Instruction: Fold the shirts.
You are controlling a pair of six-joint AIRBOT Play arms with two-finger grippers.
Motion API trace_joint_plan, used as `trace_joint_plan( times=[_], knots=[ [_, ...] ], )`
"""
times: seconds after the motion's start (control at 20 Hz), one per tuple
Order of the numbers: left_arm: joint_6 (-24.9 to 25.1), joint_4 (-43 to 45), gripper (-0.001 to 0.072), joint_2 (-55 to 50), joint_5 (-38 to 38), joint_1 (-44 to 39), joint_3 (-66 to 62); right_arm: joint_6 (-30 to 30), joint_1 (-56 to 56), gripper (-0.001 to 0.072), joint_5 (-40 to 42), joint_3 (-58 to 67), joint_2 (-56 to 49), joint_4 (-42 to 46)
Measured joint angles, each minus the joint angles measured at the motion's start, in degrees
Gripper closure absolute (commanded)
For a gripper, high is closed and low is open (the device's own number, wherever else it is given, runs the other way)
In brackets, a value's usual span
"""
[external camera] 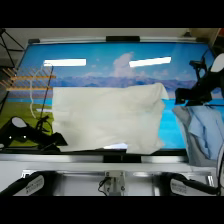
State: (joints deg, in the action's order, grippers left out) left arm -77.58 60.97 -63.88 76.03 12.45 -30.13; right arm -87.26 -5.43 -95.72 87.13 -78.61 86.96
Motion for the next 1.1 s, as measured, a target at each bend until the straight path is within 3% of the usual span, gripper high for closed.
trace_joint_plan(
  times=[0.1, 0.15, 0.2, 0.25, 0.3, 0.65, 0.9, 0.95, 1.05, 1.1],
  knots=[
    [-0.2, -2.0, 0.0248, 0.1, -2.4, -0.8, 2.2, 0.0, 0.0, 0.0170, -0.5, -0.2, 0.1, 0.0],
    [-0.7, -3.0, 0.0378, 0.1, -3.8, -1.4, 3.1, 0.0, 0.0, 0.0170, -0.5, -0.8, 0.3, 0.2],
    [-1.2, -3.7, 0.0578, 0.1, -5.3, -2.1, 3.8, 0.0, 0.0, 0.0170, -0.1, -1.9, 0.6, 0.5],
    [-1.5, -4.2, 0.0678, 0.1, -7.0, -2.7, 4.3, 0.0, 0.0, 0.0146, 0.5, -3.8, 1.2, 0.6],
    [-1.8, -4.6, 0.0678, 0.2, -7.9, -3.1, 4.6, -0.1, 0.0, 0.0067, 1.3, -6.4, 2.0, 0.6],
    [-1.7, -5.6, 0.0678, 4.3, -9.4, -4.0, 4.6, 4.4, -0.1, 0.0067, 14.5, -35.8, 9.9, -7.0],
    [-1.7, -5.7, 0.0678, 7.0, -8.3, -4.1, 3.4, 7.1, 1.4, 0.0068, 25.9, -45.9, 8.3, -14.9],
    [-1.7, -5.7, 0.0678, 7.2, -8.1, -4.1, 3.3, 7.7, 2.5, 0.0160, 27.2, -46.8, 7.5, -15.7],
    [-1.7, -5.8, 0.0678, 7.4, -7.9, -4.1, 3.2, 8.5, 4.7, 0.0510, 28.0, -47.6, 6.3, -16.6],
    [-1.7, -5.8, 0.0678, 7.5, -7.6, -4.1, 3.1, 8.7, 5.7, 0.0617, 28.6, -47.9, 5.7, -16.9]
  ],
)
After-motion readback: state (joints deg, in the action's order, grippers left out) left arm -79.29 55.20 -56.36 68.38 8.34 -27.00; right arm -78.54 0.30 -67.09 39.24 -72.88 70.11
